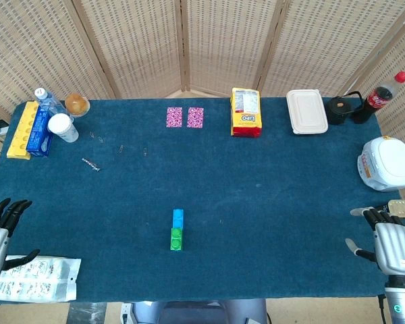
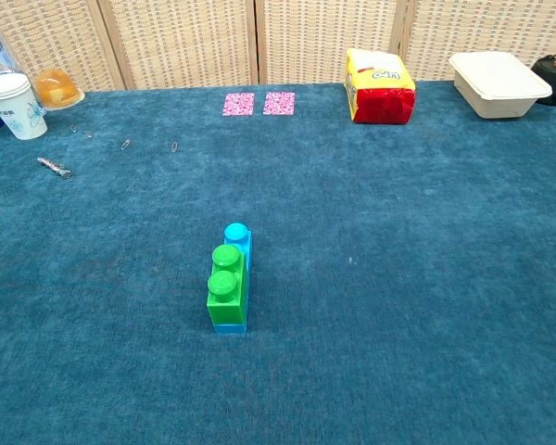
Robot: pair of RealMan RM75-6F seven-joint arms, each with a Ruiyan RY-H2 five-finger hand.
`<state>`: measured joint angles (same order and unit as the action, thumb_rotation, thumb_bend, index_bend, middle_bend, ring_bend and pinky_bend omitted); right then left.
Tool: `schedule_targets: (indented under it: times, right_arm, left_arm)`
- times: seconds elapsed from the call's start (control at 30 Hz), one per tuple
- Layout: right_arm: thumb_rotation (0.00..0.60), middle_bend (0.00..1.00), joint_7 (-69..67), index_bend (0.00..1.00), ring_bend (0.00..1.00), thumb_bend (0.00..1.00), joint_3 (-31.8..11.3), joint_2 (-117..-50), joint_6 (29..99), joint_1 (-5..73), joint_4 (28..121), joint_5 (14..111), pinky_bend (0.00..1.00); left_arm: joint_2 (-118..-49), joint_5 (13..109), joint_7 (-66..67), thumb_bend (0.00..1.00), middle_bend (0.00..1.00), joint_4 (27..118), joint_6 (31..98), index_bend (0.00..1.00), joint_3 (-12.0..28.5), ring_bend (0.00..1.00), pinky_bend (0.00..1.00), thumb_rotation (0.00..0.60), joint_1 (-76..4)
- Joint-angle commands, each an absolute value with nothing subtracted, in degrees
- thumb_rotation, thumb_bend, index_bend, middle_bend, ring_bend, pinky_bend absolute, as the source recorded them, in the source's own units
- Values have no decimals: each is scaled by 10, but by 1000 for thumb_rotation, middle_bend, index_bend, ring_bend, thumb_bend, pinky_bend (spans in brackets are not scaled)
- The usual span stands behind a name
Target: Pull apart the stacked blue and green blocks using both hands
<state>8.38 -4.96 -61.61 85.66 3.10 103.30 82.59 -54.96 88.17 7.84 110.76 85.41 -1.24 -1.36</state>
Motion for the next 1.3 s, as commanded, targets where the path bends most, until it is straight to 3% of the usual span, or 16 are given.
schedule_targets:
  times: [0.03, 0.43, 0.8, 1.03, 1.3]
  right_arm:
    - [600, 375, 83, 353, 369, 242, -49, -616, 857, 31, 1033, 826, 301]
    - [600, 375, 79, 360, 370, 241, -50, -619, 867, 30, 1032, 838, 301]
    - [600, 375, 67, 360, 370, 242, -47, -614, 873, 23, 1027, 839, 301]
    - [600, 375, 66, 361, 370, 242, -43, -607, 875, 21, 1028, 848, 302]
    - [600, 375, 64, 360, 379, 242, -39, -600, 879, 16, 1031, 854, 310]
  left_arm:
    - [-550, 883, 78, 173, 163, 1107, 855, 146, -14, 42, 126, 600, -13]
    - [-539, 883, 70, 174, 163, 1097, 851, 147, -10, 44, 126, 600, -18]
    - [-512, 922, 87, 178, 163, 1092, 799, 153, -5, 56, 125, 600, -65]
    - [-504, 956, 135, 197, 171, 1062, 669, 159, 15, 93, 139, 600, -168]
    - [-544, 965, 194, 225, 187, 1038, 557, 159, 38, 116, 193, 600, -265]
